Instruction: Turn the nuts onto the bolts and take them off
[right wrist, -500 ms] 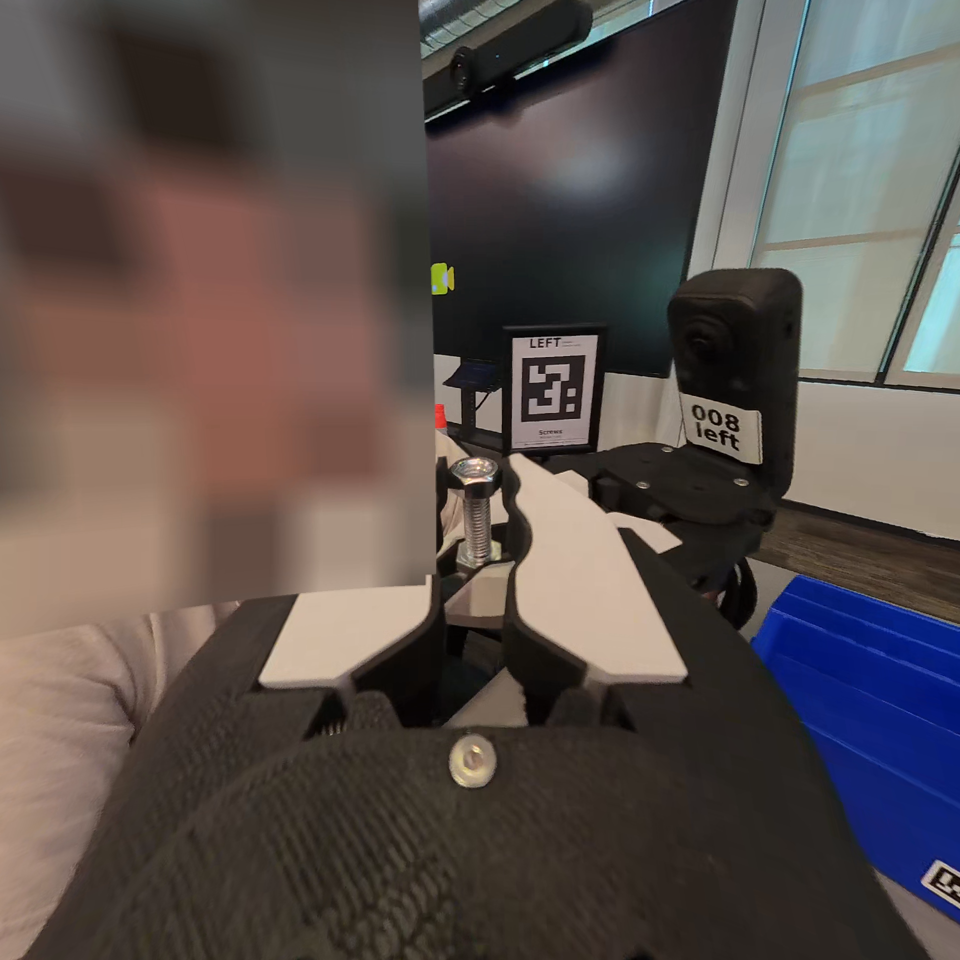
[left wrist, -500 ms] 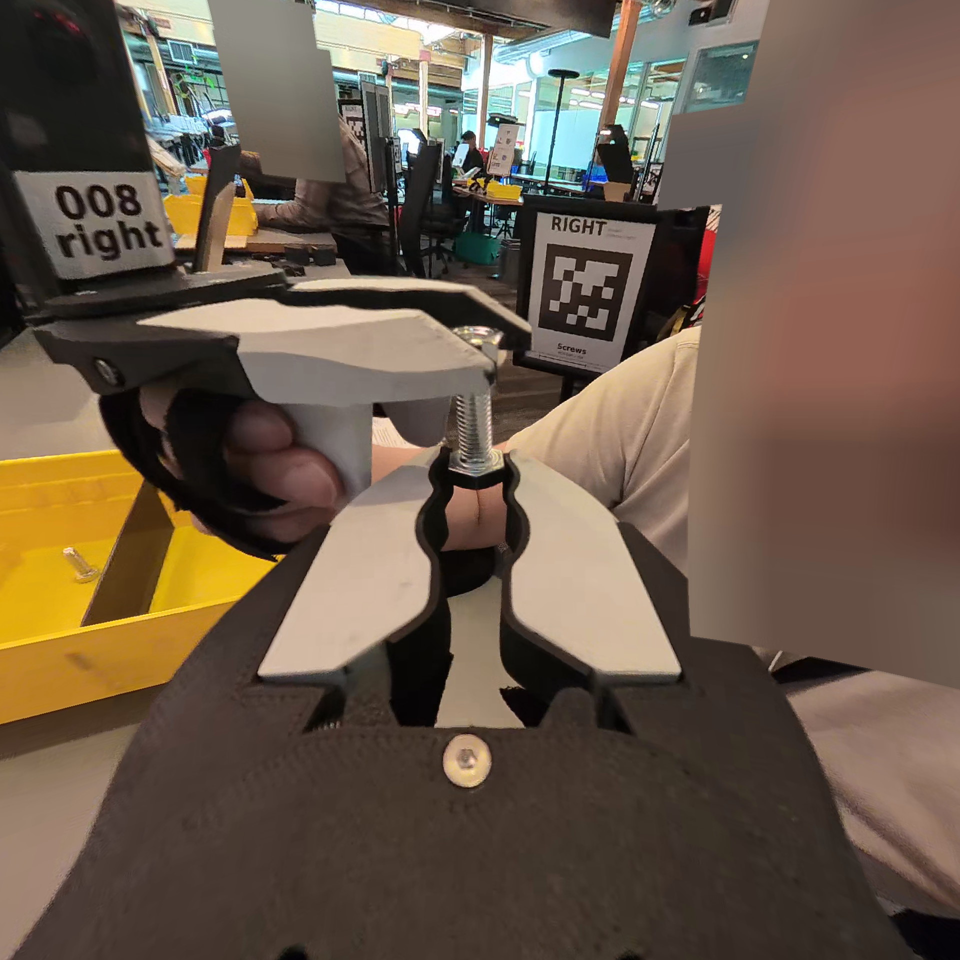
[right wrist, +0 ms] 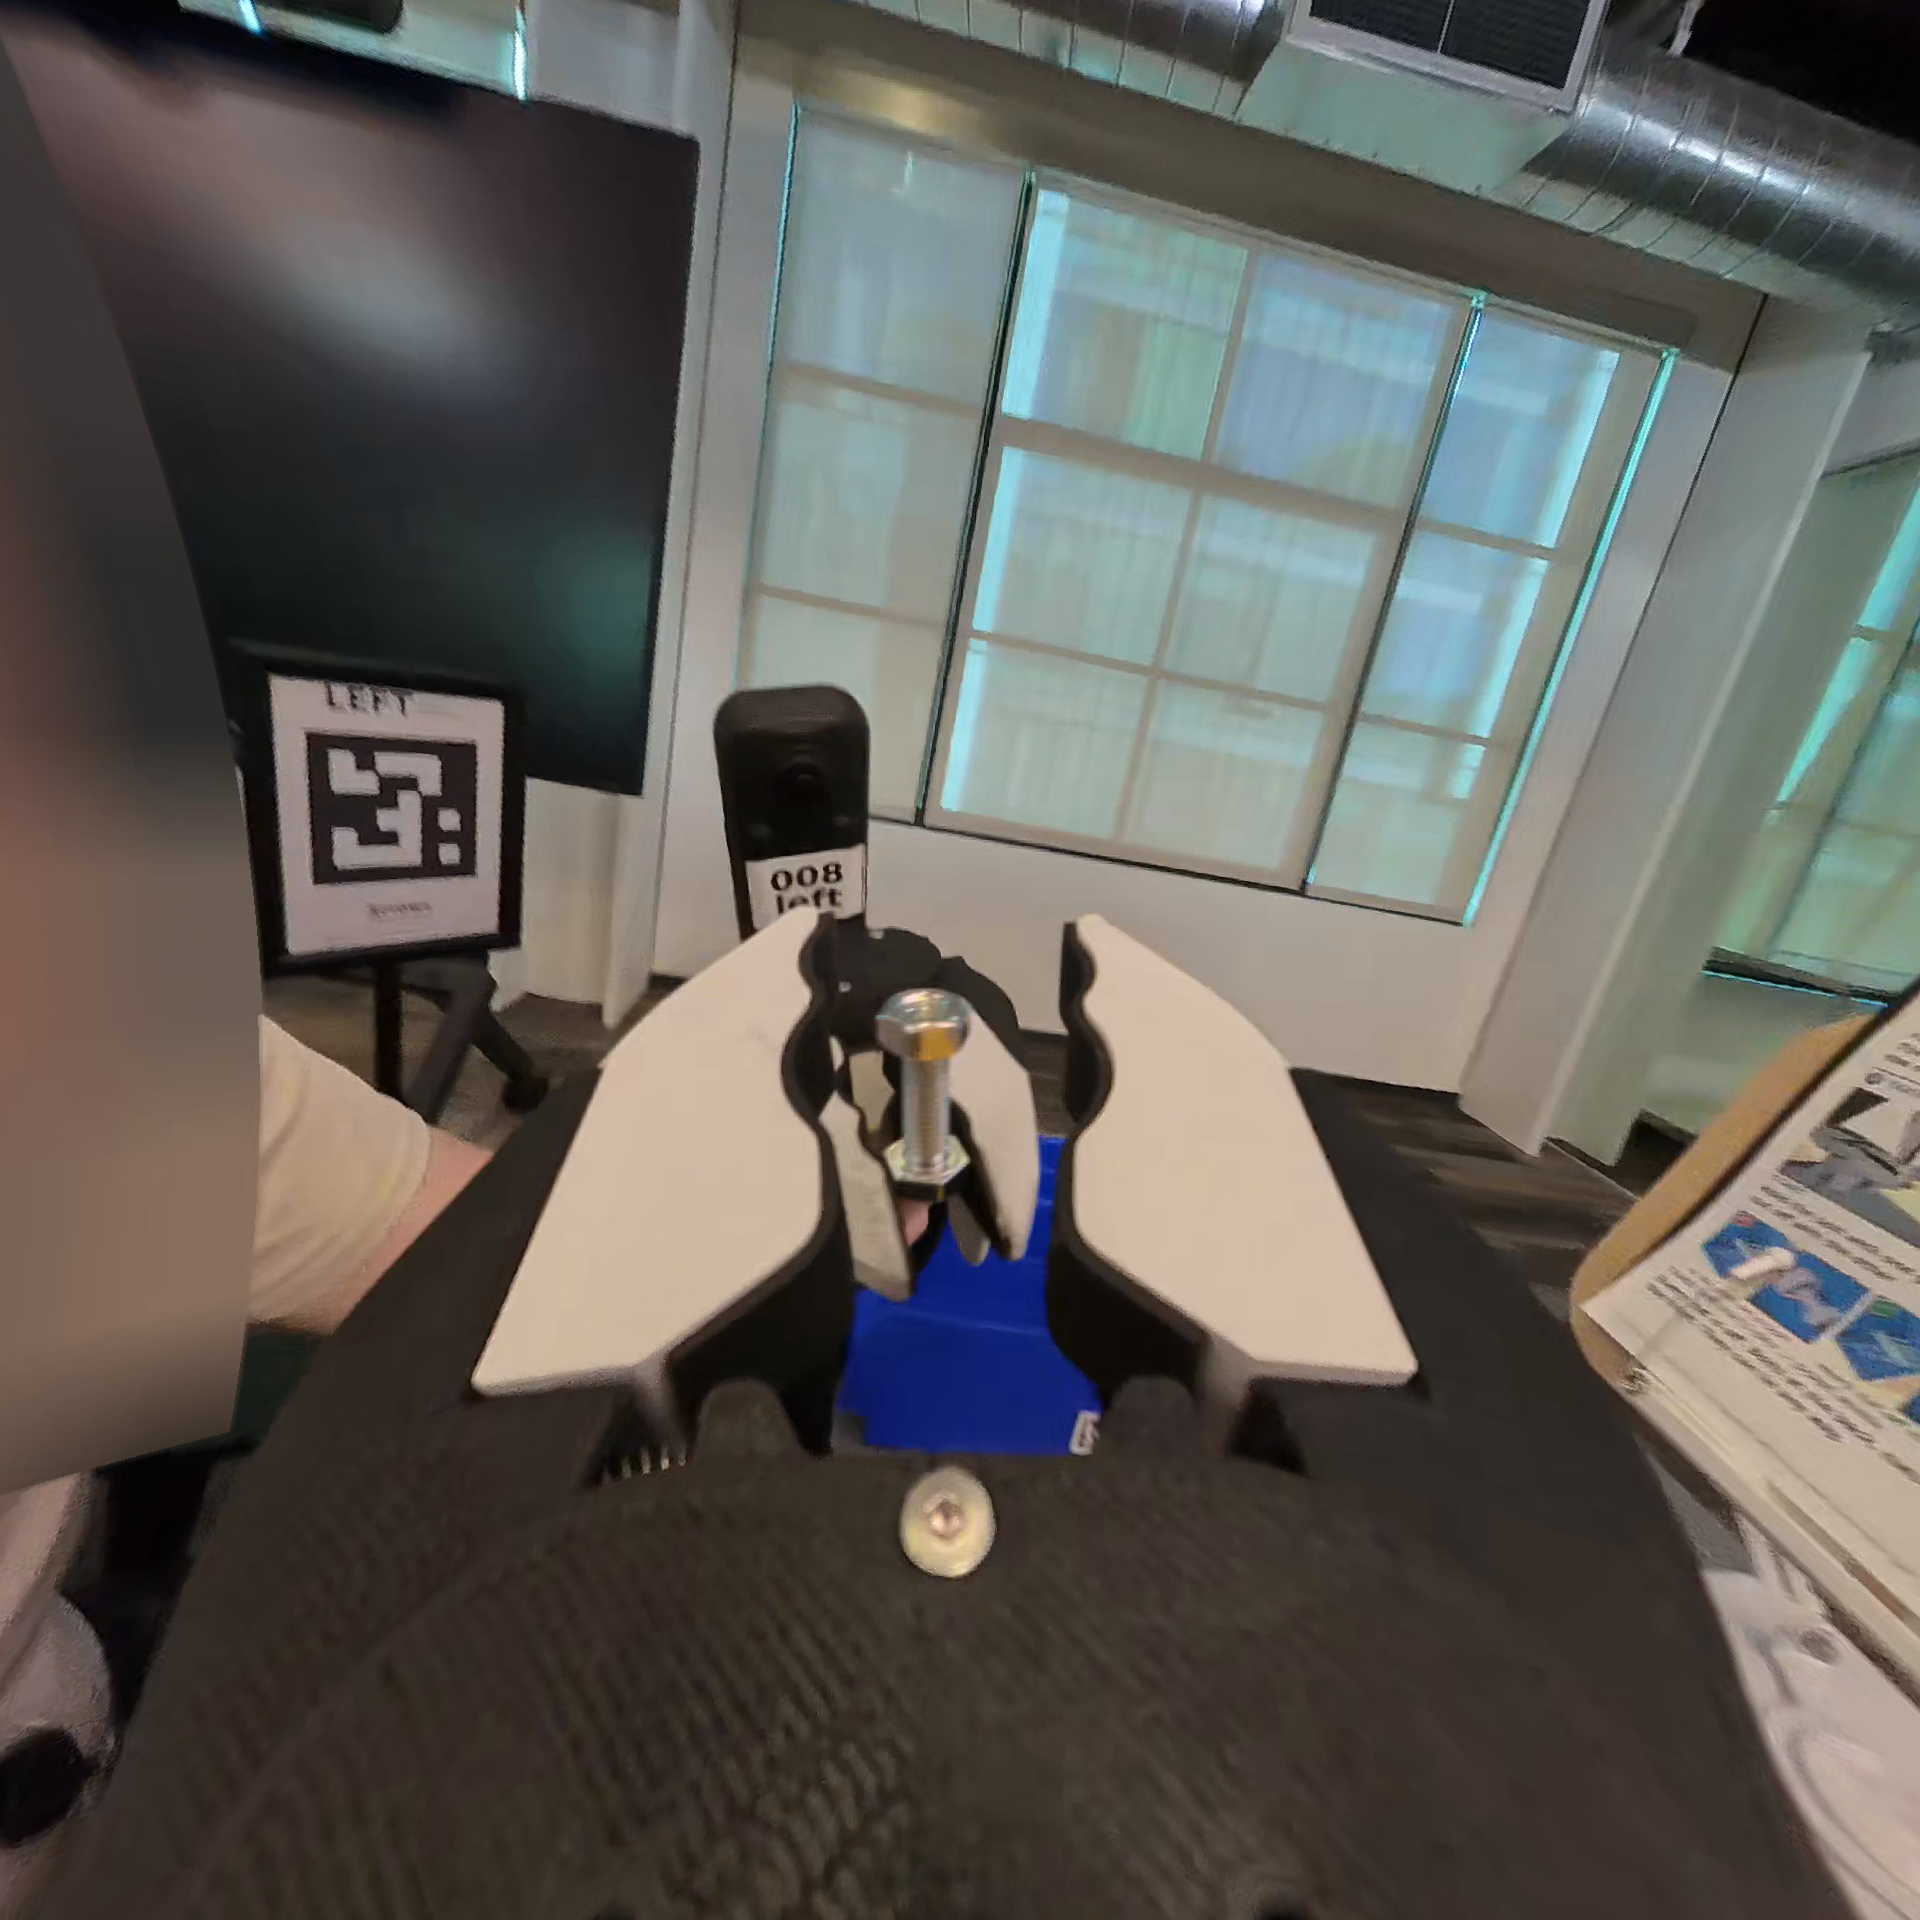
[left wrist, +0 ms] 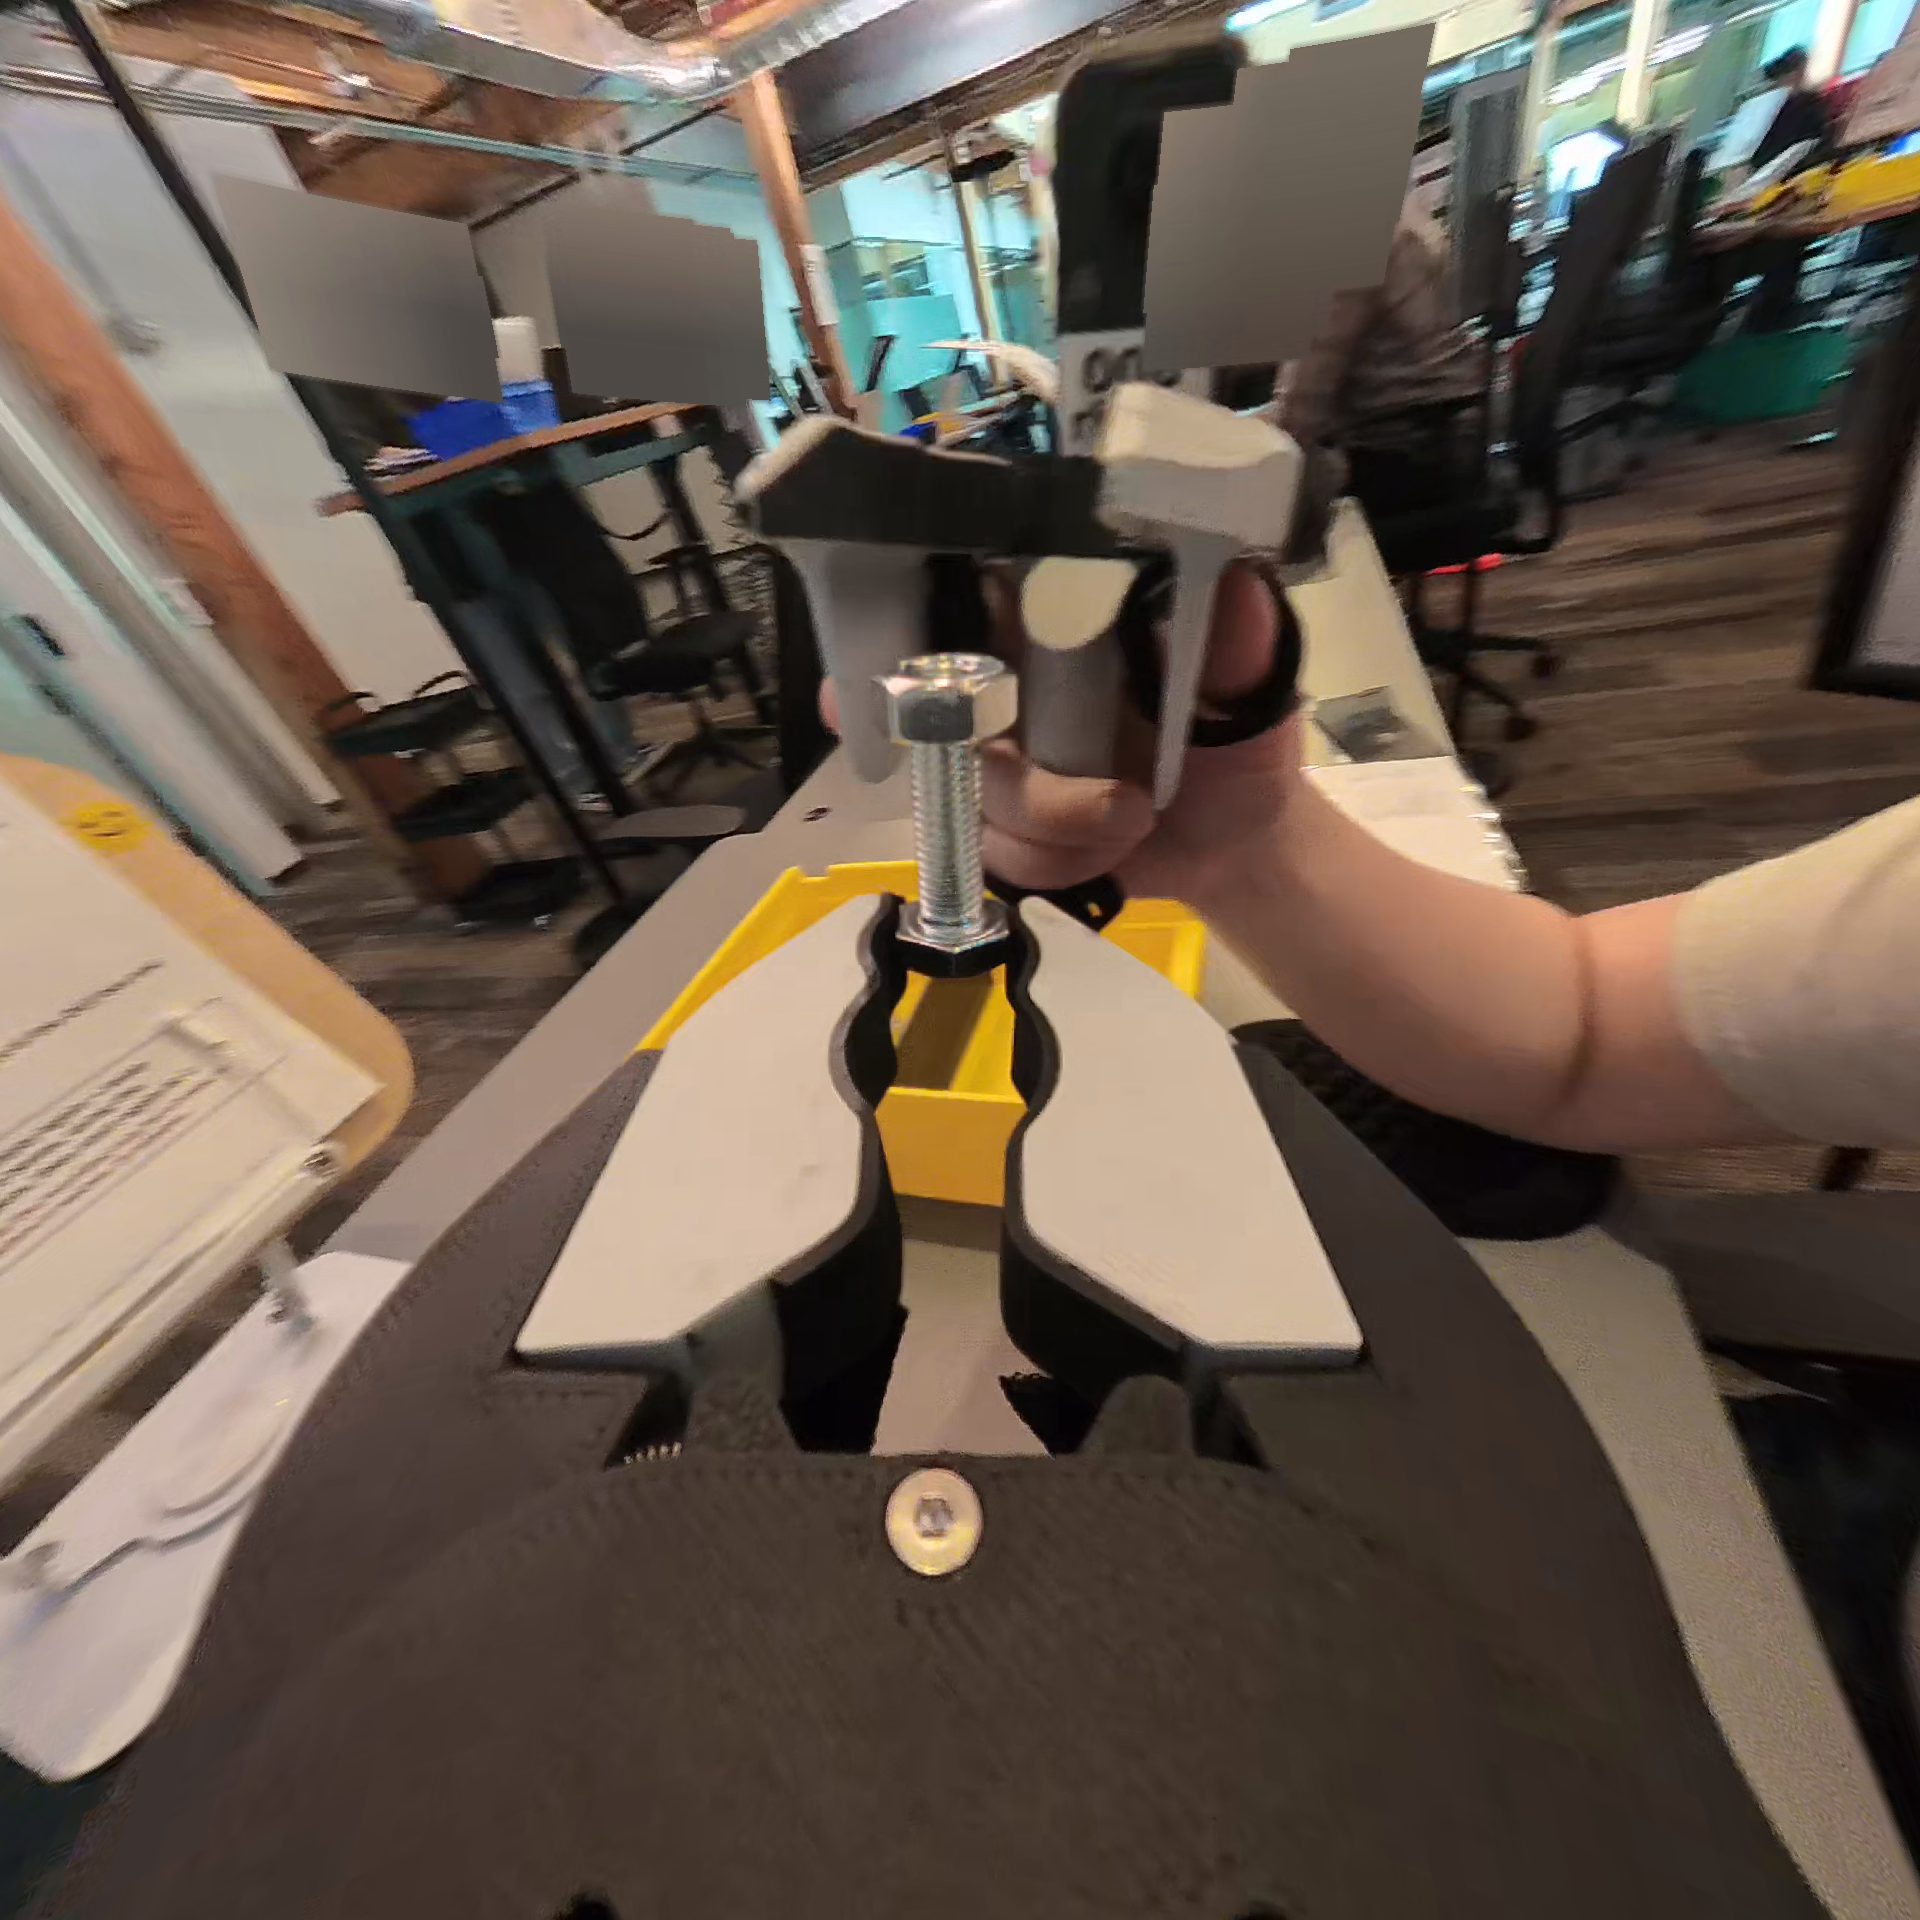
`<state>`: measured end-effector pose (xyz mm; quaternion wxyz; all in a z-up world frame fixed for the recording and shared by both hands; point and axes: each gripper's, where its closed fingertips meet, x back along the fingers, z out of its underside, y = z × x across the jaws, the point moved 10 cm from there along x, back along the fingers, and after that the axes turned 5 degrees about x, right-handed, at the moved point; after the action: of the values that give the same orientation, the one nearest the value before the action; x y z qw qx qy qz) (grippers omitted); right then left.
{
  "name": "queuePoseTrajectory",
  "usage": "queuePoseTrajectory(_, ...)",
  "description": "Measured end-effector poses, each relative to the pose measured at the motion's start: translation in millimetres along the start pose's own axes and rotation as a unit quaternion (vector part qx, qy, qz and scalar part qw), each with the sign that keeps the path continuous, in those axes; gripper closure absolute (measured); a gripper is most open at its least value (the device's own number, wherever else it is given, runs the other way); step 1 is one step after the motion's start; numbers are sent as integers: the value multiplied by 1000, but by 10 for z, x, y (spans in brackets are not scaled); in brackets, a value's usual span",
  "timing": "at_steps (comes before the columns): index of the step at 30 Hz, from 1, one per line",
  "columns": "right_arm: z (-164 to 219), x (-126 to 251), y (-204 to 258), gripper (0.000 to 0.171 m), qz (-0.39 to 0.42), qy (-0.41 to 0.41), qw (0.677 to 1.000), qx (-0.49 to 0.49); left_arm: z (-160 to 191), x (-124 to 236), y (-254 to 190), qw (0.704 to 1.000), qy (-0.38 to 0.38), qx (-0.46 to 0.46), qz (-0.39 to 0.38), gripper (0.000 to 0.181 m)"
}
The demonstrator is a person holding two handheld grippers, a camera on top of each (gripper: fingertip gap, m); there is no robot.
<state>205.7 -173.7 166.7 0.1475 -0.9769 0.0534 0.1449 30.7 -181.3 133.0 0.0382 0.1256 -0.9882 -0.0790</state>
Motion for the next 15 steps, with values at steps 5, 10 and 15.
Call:
queuePoseTrajectory(5,1,-90,107,136,46,69,995,55,4,11,11,996,2,-38,-81,164)
queuePoseTrajectory(10,50,-140,114,146,72,114,989,66,-3,12,-12,993,3,-54,-102,164)
queuePoseTrajectory(15,-5,-75,126,153,-54,93,994,8,-31,-5,-110,999,-9,-39,11,164)
